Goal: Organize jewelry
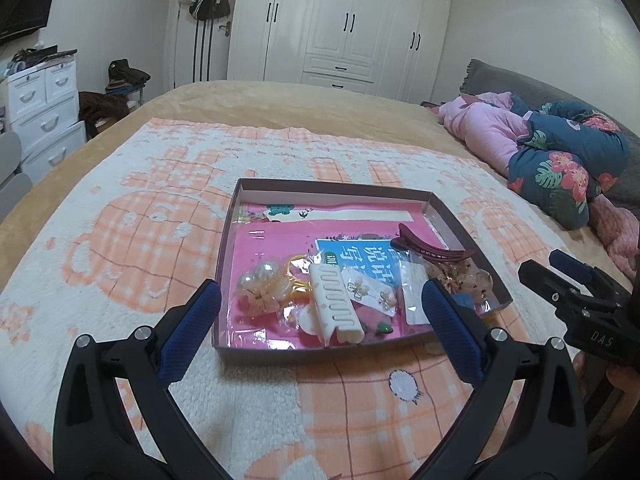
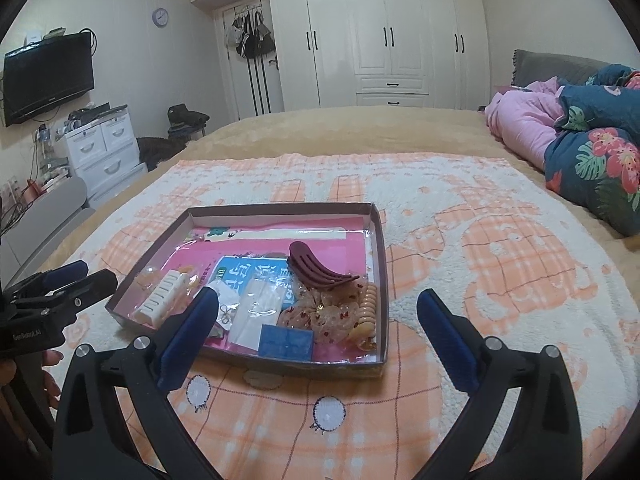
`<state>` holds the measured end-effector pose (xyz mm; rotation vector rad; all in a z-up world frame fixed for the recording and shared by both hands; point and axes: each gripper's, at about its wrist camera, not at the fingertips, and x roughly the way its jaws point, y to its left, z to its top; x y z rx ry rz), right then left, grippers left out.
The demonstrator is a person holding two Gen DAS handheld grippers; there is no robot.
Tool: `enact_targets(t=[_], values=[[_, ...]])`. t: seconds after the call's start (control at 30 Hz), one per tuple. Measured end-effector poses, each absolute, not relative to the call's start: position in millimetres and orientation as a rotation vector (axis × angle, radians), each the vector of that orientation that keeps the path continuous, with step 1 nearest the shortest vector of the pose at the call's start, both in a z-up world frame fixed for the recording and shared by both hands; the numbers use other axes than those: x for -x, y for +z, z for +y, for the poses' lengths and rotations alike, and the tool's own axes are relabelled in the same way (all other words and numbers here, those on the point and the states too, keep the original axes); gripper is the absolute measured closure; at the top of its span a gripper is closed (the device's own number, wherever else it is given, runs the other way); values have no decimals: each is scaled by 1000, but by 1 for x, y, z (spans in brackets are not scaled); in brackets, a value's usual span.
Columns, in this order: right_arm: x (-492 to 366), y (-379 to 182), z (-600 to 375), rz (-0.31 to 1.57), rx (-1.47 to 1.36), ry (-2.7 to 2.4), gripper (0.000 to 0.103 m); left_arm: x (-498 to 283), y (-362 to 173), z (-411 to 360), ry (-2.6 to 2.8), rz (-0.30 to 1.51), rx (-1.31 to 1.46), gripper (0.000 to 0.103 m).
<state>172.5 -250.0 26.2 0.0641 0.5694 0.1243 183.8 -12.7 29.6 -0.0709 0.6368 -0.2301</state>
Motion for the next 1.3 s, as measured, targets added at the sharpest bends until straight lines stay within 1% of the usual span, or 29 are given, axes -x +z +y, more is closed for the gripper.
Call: enact_targets(t=[0.37,0.73,1.3], values=[[-140,30,-248,537,-58,135,6,-148,30,-18,-244,624,84,11],[-99,18,-238,559,-37,165,6,-110,28,-19,-231,625,73,11],[-35,9,-233,500,-39,166,6,-51,23,-24,-228,551,5,11]])
